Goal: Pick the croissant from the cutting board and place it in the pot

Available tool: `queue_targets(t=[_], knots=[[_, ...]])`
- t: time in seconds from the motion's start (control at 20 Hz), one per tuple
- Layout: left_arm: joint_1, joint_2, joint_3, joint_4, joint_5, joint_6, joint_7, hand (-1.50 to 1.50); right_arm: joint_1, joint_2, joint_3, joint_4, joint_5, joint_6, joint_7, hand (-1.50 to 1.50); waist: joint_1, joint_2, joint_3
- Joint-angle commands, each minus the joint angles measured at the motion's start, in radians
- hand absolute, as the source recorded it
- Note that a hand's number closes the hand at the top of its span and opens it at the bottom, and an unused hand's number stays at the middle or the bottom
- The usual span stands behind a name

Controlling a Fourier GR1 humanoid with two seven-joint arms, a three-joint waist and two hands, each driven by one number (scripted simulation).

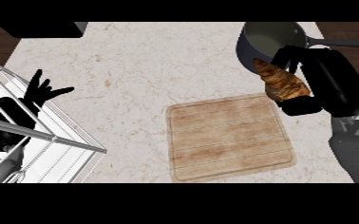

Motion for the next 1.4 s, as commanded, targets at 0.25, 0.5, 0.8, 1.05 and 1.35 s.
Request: queue_targets(t=[0.25, 0.5, 0.8, 1.05, 1.35], knots=[[0.110, -0.048, -0.022, -0.078, -0.044, 0.029, -0.037, 0.00, -0.096, -0.005, -0.214, 0.110, -0.143, 0.008, -0.085, 1.50, 0.041, 0.000, 0.010], [0.055, 0.005, 0.012, -0.036, -0.010, -0.019, -0.011, 0.00, -0.199, -0.038, -0.327, 0.330, -0.207, 0.003, -0.217, 1.50, 0.048, 0.004, 0.011], [0.042, -0.054, -0.057, -0.092, -0.060, 0.050, 0.028, 0.00, -0.374, -0.037, -0.320, 0.646, -0.126, -0.055, -0.339, 1.50, 0.069, 0.008, 0.011], [0.051, -0.059, -0.056, -0.048, -0.047, 0.035, -0.029, 0.00, -0.492, -0.039, -0.328, 0.893, -0.082, -0.095, -0.438, 1.50, 0.080, 0.012, 0.011], [-0.016, -0.056, -0.070, -0.031, -0.036, 0.025, -0.001, 0.00, -0.584, -0.041, -0.305, 1.143, 0.012, -0.188, -0.536, 1.50, 0.107, 0.023, 0.012]])
